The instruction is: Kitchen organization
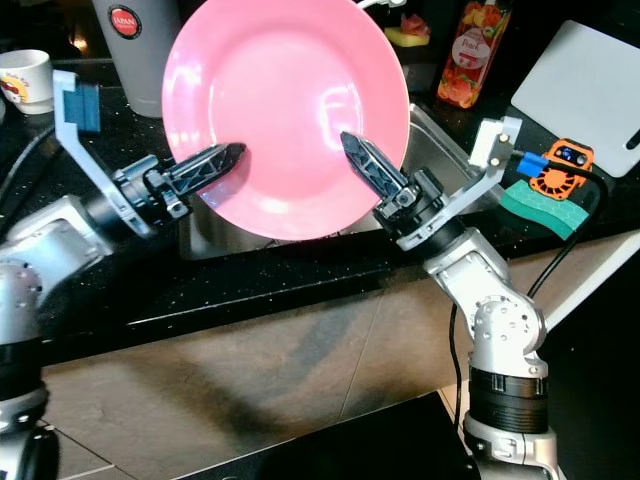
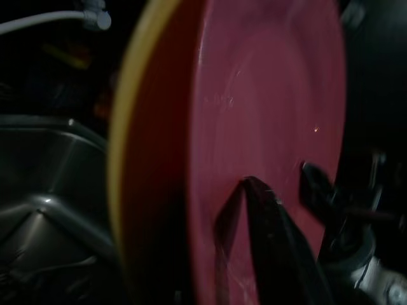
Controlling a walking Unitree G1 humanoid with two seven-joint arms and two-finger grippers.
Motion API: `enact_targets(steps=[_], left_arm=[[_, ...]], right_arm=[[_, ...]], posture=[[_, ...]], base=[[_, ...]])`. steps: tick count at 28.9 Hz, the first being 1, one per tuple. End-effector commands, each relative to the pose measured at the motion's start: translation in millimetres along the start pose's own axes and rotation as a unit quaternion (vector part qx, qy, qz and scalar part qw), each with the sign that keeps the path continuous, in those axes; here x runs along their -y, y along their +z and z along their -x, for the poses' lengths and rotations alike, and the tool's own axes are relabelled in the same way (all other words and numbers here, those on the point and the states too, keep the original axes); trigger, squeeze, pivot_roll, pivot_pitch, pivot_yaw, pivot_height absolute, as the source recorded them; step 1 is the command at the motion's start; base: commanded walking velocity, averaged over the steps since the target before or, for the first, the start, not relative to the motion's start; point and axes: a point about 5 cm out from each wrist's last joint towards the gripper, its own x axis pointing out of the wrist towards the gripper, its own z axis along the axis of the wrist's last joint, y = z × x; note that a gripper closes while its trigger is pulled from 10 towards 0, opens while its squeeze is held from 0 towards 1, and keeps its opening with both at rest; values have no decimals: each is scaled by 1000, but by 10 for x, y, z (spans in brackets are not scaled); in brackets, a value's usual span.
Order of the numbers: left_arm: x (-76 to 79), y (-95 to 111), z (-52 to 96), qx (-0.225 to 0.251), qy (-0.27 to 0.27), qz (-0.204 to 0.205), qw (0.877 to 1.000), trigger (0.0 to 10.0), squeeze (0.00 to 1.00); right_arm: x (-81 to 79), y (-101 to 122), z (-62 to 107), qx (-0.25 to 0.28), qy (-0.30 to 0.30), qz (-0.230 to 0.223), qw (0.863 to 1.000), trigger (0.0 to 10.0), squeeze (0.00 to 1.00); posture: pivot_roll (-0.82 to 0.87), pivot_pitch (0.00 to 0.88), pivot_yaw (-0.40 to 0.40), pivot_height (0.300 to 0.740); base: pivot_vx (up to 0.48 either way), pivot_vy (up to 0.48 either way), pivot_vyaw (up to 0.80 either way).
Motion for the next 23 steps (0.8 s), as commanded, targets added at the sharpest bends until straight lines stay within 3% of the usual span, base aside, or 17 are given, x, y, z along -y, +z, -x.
enact_targets(steps=[1, 8, 11, 16, 18, 19, 22, 23], left_arm=[[-74, -31, -28, 5, 36, 18, 999, 0, 0], [-128, -166, -50, 1, 49, 56, 997, 0, 0], [-208, -291, -135, -8, 71, 78, 994, 0, 0], [-254, -404, -224, -33, 92, 91, 991, 0, 0], [-404, -580, -389, -67, 161, 119, 978, 0, 0], [-404, -580, -389, -67, 161, 119, 978, 0, 0], [-584, -699, -545, -91, 254, 140, 953, 0, 0], [-584, -699, -545, -91, 254, 140, 953, 0, 0]], right_arm=[[-90, -33, -65, -5, 30, -7, 1000, 10000, 0], [112, -47, -76, 18, -37, -41, 998, 10000, 0], [243, -115, -110, 23, -61, -80, 995, 10000, 0], [367, -202, -137, 10, -85, -101, 991, 10000, 8], [648, -340, -147, -12, -162, -124, 979, 10000, 0], [648, -340, -147, -12, -162, -124, 979, 10000, 0], [901, -398, -141, -16, -234, -139, 962, 10000, 0], [901, -398, -141, -16, -234, -139, 962, 10000, 0]], posture=[[146, 19, -49, 740], [145, 27, -48, 740], [150, 47, -57, 740], [150, 57, -60, 740], [148, 75, -65, 740], [148, 75, -65, 740], [149, 81, -66, 740], [149, 81, -66, 740]], base=[[0, 0, 0], [0, 0, 0], [0, 0, 0], [0, 0, 0], [0, 0, 0], [0, 0, 0], [0, 0, 0], [0, 0, 0]])
